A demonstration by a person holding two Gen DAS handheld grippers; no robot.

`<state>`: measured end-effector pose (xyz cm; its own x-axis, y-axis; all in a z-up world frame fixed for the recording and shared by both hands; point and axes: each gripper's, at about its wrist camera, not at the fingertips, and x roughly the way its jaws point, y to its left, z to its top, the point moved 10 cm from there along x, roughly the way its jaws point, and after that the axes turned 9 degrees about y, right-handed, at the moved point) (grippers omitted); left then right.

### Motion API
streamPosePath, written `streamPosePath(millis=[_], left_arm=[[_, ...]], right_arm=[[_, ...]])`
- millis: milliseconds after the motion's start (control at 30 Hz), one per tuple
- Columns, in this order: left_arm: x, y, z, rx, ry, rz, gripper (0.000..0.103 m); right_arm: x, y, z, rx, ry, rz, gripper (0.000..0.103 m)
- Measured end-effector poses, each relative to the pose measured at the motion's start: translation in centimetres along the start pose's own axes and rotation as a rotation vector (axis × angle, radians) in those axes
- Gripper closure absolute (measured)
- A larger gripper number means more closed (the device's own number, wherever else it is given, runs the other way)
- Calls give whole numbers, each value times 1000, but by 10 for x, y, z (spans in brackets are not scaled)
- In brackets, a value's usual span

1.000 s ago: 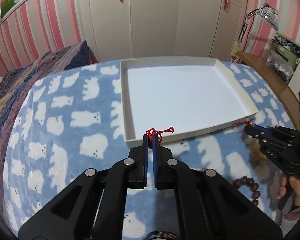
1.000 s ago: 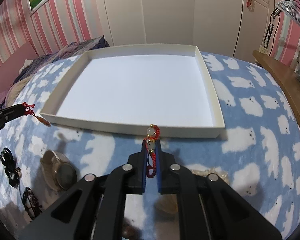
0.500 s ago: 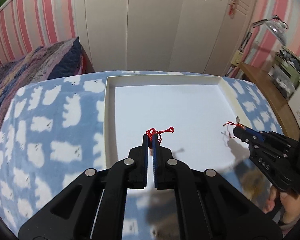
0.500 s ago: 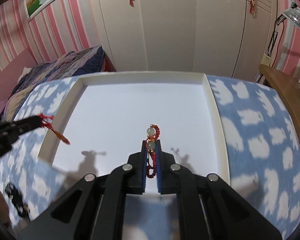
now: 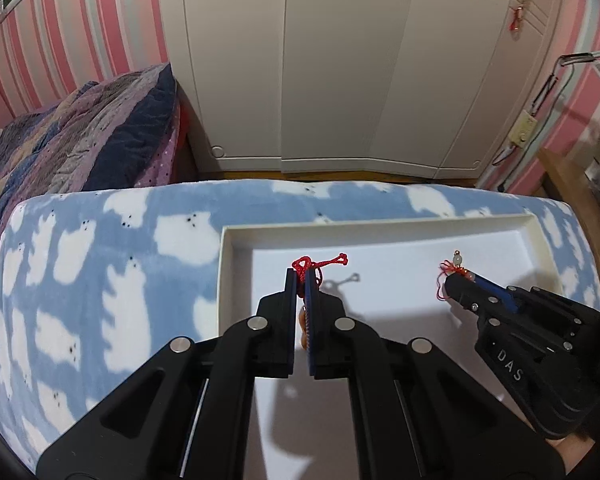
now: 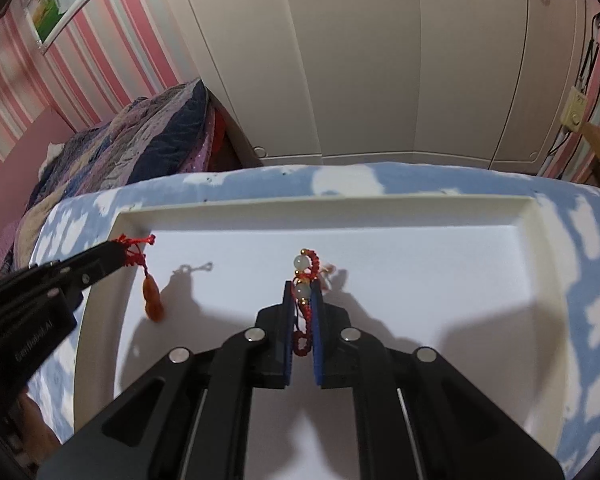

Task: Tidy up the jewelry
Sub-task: 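Lower both charms onto the tray floor and open both tools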

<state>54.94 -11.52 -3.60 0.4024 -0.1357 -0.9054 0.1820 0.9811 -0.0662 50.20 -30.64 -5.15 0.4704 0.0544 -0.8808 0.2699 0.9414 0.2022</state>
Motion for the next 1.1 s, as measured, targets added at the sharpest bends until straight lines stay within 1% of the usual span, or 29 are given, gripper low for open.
streamPosePath(millis=[167, 233, 300, 367, 567, 700, 833, 867, 900, 933, 967, 1033, 1100], left_arm=[[13, 13, 16, -20, 7, 1, 101], [19, 15, 18, -44, 25, -34, 101], [24, 17, 17, -57, 42, -50, 101], [29, 16, 15, -50, 53, -42, 101], [26, 12, 12, -36, 44, -32, 100], [26, 11, 9, -29, 52, -8, 100], [24, 14, 6, -20, 57, 24, 99], [22, 14, 6, -19, 59, 29, 96], [20, 13, 7, -19, 60, 31, 93], [16, 13, 7, -16, 59, 34, 85], [10, 13, 7, -12, 51, 42, 77], [-3, 15, 6, -7, 33, 56, 67], [-15, 17, 5, -4, 22, 62, 62]], right_arm=[[9, 3, 15, 2, -3, -29, 96], [13, 6, 15, 2, 5, -17, 96], [17, 8, 16, 0, 6, -14, 96], [18, 10, 17, -2, -1, -16, 96], [18, 8, 19, 6, -3, -8, 95], [18, 6, 19, -5, 0, -35, 92], [15, 1, 16, -15, 10, -66, 92], [13, 1, 16, -18, 13, -73, 83], [11, 0, 16, -22, 9, -82, 69], [7, 0, 17, -29, 4, -89, 65], [3, 0, 18, -35, -2, -100, 64], [-4, -2, 19, -37, -2, -105, 64], [-15, -3, 18, -35, -3, -108, 59]])
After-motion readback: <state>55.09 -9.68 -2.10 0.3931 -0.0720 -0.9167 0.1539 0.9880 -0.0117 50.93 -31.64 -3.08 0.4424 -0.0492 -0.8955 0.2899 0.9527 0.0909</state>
